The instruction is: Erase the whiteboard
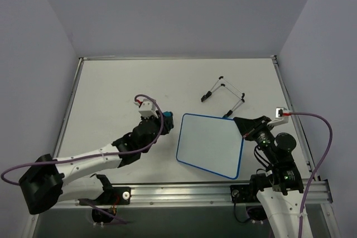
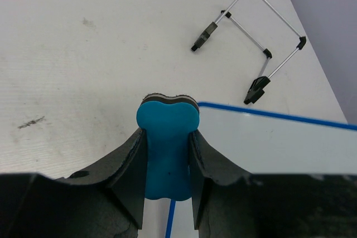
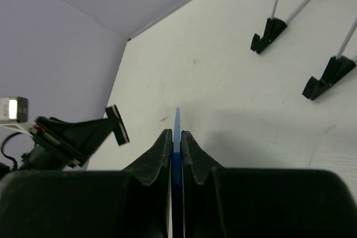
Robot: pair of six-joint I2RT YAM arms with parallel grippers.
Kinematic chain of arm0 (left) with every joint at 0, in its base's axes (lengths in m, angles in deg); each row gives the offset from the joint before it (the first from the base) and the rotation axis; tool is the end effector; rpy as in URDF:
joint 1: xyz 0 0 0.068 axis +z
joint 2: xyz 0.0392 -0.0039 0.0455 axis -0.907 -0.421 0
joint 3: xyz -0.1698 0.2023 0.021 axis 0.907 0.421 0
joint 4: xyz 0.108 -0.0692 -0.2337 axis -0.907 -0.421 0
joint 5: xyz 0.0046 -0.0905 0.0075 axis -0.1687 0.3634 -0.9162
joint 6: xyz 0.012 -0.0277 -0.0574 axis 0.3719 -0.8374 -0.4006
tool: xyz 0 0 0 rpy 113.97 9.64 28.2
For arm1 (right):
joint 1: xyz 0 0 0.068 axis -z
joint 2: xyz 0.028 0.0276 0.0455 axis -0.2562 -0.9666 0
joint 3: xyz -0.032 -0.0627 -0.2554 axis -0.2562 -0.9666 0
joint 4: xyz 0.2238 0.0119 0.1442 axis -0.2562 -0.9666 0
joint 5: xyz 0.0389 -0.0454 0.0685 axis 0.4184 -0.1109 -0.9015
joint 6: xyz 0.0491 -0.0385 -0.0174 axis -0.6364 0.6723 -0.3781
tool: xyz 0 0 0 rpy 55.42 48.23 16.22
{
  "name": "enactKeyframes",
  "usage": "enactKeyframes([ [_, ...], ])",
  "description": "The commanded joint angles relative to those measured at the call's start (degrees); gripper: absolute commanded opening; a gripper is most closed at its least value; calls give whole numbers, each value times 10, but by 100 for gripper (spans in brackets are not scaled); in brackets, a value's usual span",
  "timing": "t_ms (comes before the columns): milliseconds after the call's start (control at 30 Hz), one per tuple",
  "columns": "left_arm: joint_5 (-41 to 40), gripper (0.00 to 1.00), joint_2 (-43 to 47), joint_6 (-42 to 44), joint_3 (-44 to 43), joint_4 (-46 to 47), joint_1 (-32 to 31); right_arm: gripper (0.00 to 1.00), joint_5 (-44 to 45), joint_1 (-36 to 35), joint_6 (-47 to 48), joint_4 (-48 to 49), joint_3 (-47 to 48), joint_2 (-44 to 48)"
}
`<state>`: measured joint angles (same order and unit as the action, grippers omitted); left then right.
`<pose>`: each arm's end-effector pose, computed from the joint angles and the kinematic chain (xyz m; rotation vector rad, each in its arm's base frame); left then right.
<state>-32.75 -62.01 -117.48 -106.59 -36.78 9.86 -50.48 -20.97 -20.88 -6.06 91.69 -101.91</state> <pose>0.1774 -0.2087 0.2262 -0.1091 1.8476 -0.6349 0.1255 0.0319 0.3045 0.1675 1.4835 0.9770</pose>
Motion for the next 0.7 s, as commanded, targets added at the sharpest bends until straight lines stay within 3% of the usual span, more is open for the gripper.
enactKeyframes([
  [0, -28, 2, 60, -14, -32, -98, 10, 0, -22, -5, 55, -46, 38, -6],
  [200, 28, 2, 113, -21, -40, -164, 19, 0, -72, -5, 89, -106, 49, -14],
  [433, 64, 2, 128, -27, -62, -245, 42, 0, -77, -4, 79, -102, 39, 1],
  [667, 50, 2, 7, -37, -173, -475, 147, 0, -71, -4, 87, -75, 52, -18],
])
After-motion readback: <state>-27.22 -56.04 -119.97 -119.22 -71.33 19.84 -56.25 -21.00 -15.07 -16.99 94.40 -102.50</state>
